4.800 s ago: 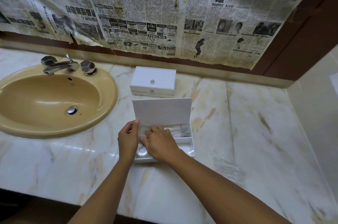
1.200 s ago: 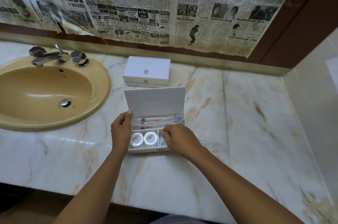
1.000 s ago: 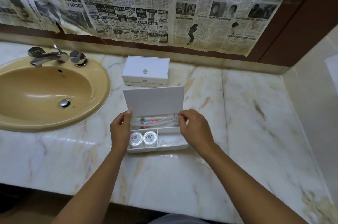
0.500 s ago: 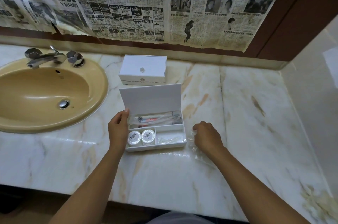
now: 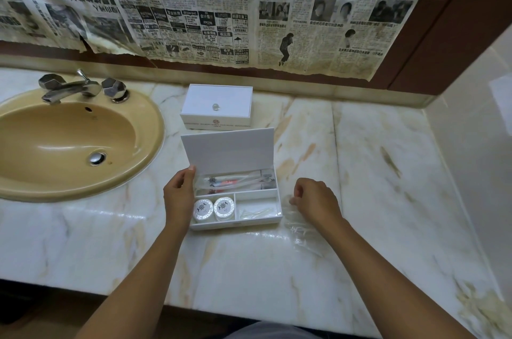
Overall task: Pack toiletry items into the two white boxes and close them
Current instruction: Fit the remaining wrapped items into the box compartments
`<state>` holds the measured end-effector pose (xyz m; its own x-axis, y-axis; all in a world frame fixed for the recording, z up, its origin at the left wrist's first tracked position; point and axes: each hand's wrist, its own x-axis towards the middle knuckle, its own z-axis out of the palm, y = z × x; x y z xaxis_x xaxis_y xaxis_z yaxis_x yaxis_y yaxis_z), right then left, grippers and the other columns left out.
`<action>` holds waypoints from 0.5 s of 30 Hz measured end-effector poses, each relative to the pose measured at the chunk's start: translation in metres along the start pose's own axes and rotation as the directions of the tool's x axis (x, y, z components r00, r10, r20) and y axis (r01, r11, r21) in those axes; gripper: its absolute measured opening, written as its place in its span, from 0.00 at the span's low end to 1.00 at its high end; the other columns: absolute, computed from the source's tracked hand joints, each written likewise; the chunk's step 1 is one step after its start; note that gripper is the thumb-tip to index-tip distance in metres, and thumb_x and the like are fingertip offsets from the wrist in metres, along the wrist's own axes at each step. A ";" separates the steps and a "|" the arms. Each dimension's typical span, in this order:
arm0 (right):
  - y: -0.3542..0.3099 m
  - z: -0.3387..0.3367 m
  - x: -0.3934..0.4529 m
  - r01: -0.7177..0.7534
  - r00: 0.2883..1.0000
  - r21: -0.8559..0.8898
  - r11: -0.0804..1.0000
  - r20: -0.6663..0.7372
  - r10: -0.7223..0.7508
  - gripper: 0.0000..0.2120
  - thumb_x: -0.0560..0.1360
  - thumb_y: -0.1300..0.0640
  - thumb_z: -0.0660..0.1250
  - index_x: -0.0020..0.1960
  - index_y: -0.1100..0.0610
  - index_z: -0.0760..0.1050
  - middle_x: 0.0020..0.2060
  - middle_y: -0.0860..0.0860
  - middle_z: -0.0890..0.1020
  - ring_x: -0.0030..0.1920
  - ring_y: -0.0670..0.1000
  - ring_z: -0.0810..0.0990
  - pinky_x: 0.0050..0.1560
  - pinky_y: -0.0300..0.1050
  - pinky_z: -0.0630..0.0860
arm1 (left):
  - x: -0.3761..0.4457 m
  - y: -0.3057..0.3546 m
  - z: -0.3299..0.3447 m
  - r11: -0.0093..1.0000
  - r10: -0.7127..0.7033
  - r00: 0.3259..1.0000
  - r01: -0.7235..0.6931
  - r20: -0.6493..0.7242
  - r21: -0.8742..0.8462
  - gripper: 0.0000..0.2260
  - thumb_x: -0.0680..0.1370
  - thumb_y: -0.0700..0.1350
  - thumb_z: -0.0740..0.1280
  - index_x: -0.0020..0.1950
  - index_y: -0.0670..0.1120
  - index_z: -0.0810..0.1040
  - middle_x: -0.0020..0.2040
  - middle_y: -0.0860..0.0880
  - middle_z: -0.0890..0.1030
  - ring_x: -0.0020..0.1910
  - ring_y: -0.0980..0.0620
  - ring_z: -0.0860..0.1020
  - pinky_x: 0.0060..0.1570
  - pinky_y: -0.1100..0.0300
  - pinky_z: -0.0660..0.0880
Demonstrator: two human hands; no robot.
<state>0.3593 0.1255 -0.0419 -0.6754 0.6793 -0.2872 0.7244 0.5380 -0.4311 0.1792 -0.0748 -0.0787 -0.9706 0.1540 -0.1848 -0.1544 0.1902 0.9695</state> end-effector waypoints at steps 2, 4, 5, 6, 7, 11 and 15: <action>-0.002 -0.003 0.001 -0.005 1.000 0.046 0.999 -0.003 0.005 0.05 0.73 0.60 0.69 0.40 0.58 0.75 0.33 0.47 0.78 0.38 0.53 0.78 0.37 0.43 0.72 | -0.001 0.001 0.000 1.000 0.003 1.000 -0.003 -0.001 -0.001 0.13 0.81 0.50 0.64 0.48 0.43 0.83 0.43 0.51 0.82 0.42 0.57 0.77 0.45 0.66 0.72; -0.004 -0.005 0.003 -0.011 1.000 0.074 0.997 0.001 0.011 0.01 0.73 0.60 0.69 0.43 0.57 0.78 0.39 0.51 0.81 0.41 0.54 0.79 0.40 0.43 0.74 | -0.001 0.001 0.000 1.000 0.005 1.000 -0.005 -0.002 -0.002 0.12 0.81 0.50 0.64 0.48 0.43 0.82 0.42 0.51 0.82 0.41 0.58 0.77 0.44 0.67 0.72; -0.005 -0.007 0.003 -0.012 1.000 0.069 0.998 0.004 0.012 0.02 0.73 0.61 0.69 0.45 0.56 0.79 0.42 0.52 0.81 0.42 0.54 0.80 0.40 0.43 0.74 | -0.001 0.001 0.001 1.000 0.005 1.000 -0.005 -0.002 -0.004 0.12 0.81 0.50 0.64 0.48 0.43 0.82 0.42 0.51 0.82 0.41 0.59 0.77 0.44 0.68 0.72; -0.005 -0.007 0.003 -0.008 1.000 0.054 0.999 0.010 0.007 0.05 0.73 0.62 0.67 0.48 0.55 0.79 0.44 0.52 0.82 0.43 0.54 0.80 0.41 0.42 0.74 | -0.001 0.001 0.001 1.000 0.005 1.000 -0.005 -0.003 -0.005 0.12 0.81 0.49 0.64 0.48 0.43 0.82 0.42 0.52 0.82 0.41 0.59 0.77 0.43 0.69 0.72; -0.006 -0.008 0.003 -0.002 1.000 0.034 0.999 0.020 0.001 0.09 0.73 0.65 0.65 0.50 0.55 0.80 0.46 0.53 0.81 0.44 0.54 0.80 0.42 0.42 0.74 | -0.001 0.001 0.001 1.000 0.006 1.000 -0.006 -0.005 -0.003 0.12 0.81 0.49 0.64 0.48 0.43 0.82 0.42 0.52 0.82 0.41 0.60 0.77 0.42 0.71 0.72; -0.007 -0.010 0.002 -0.001 0.998 -0.017 1.000 0.063 0.002 0.17 0.72 0.69 0.58 0.53 0.56 0.80 0.51 0.55 0.80 0.49 0.56 0.79 0.47 0.43 0.76 | -0.001 0.001 0.000 1.000 0.009 1.000 -0.009 -0.003 0.006 0.12 0.81 0.49 0.64 0.49 0.44 0.83 0.43 0.53 0.83 0.40 0.63 0.78 0.42 0.72 0.72; -0.007 -0.010 0.001 -0.016 0.998 -0.068 0.998 0.062 0.020 0.15 0.73 0.67 0.61 0.54 0.55 0.80 0.50 0.54 0.81 0.48 0.55 0.79 0.46 0.43 0.75 | -0.001 0.001 0.000 1.000 0.006 1.000 -0.006 0.001 -0.004 0.12 0.81 0.49 0.64 0.49 0.43 0.83 0.44 0.51 0.83 0.41 0.60 0.78 0.44 0.69 0.72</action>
<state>0.3548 0.1276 -0.0305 -0.6679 0.6579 -0.3479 0.7428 0.5599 -0.3672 0.1802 -0.0747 -0.0772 -0.9714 0.1562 -0.1789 -0.1490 0.1856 0.9712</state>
